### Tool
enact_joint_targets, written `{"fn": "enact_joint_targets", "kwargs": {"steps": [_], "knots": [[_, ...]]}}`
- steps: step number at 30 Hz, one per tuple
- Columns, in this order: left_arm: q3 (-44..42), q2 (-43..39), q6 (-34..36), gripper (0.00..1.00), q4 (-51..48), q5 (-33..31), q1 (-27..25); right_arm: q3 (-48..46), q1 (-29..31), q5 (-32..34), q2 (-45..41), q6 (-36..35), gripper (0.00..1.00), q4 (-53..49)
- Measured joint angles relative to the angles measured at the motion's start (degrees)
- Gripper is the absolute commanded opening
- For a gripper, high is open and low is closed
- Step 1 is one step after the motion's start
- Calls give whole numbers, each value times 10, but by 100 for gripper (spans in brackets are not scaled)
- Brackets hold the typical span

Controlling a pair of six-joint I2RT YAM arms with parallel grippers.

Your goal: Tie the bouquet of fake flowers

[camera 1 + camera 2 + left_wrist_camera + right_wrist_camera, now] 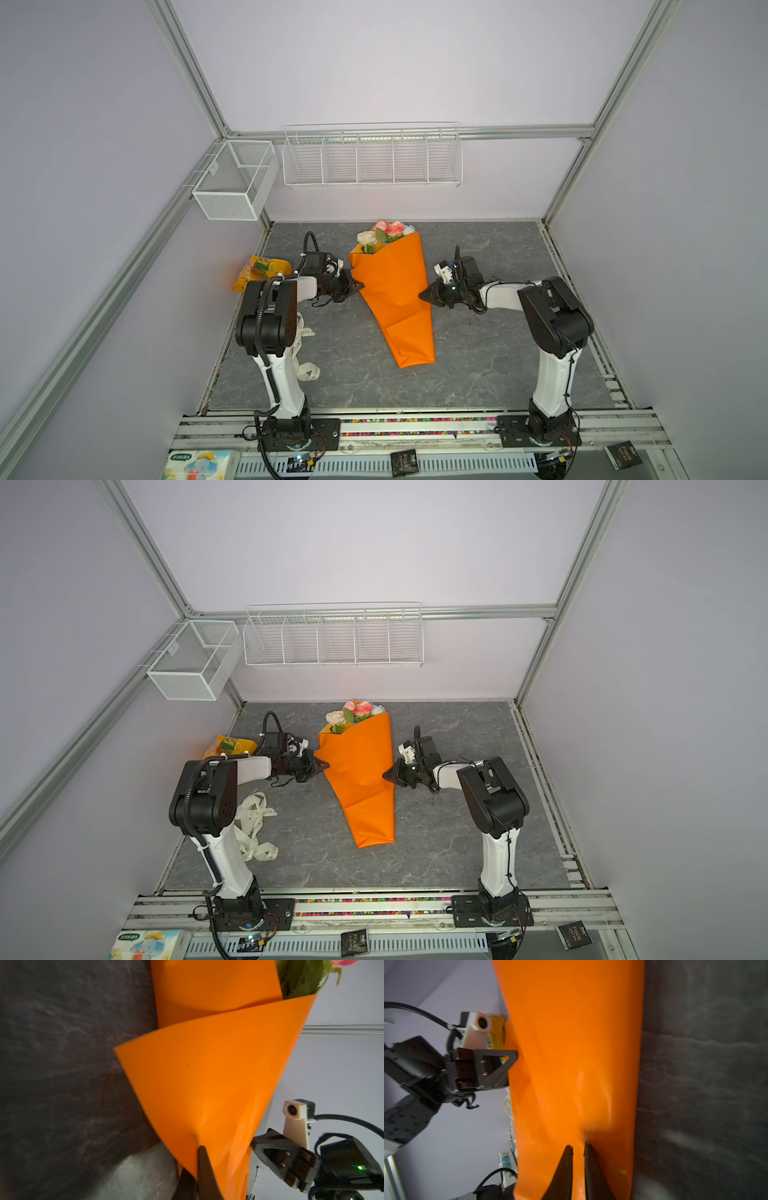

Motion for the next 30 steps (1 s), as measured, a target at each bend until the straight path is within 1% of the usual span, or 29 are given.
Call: {"fn": "enact_joint_targets", "kwargs": {"steps": [1, 4, 7, 11, 15, 19, 24, 27, 28, 30], "knots": [[0, 2, 1, 0, -1, 0, 0, -13, -2, -9, 4, 0, 16, 10], [0, 8, 3, 0, -4, 2, 3, -16, -2, -7, 2, 1, 16, 20], [0, 12, 3, 0, -5, 7, 7, 1, -1, 0, 0, -11, 17, -10], [1, 14, 3, 0, -4, 12, 11, 66, -9, 13, -1, -26, 17, -70], [1, 18, 3, 0, -4, 17, 13, 162, -24, 17, 14, -32, 18, -90], [1, 23, 3, 0, -4, 24, 13, 283, -35, 18, 85, -32, 18, -92], [12, 24, 8, 0, -7, 29, 13, 393, -38, 28, 196, -21, 19, -111], [26, 25, 14, 0, -14, 31, 14, 452, -39, 44, 260, -18, 18, -139], [30, 25, 17, 0, -16, 31, 14, 465, -41, 38, 273, -15, 18, -141], [34, 25, 23, 0, -19, 30, 14, 482, -42, 64, 275, -14, 19, -159]]}}
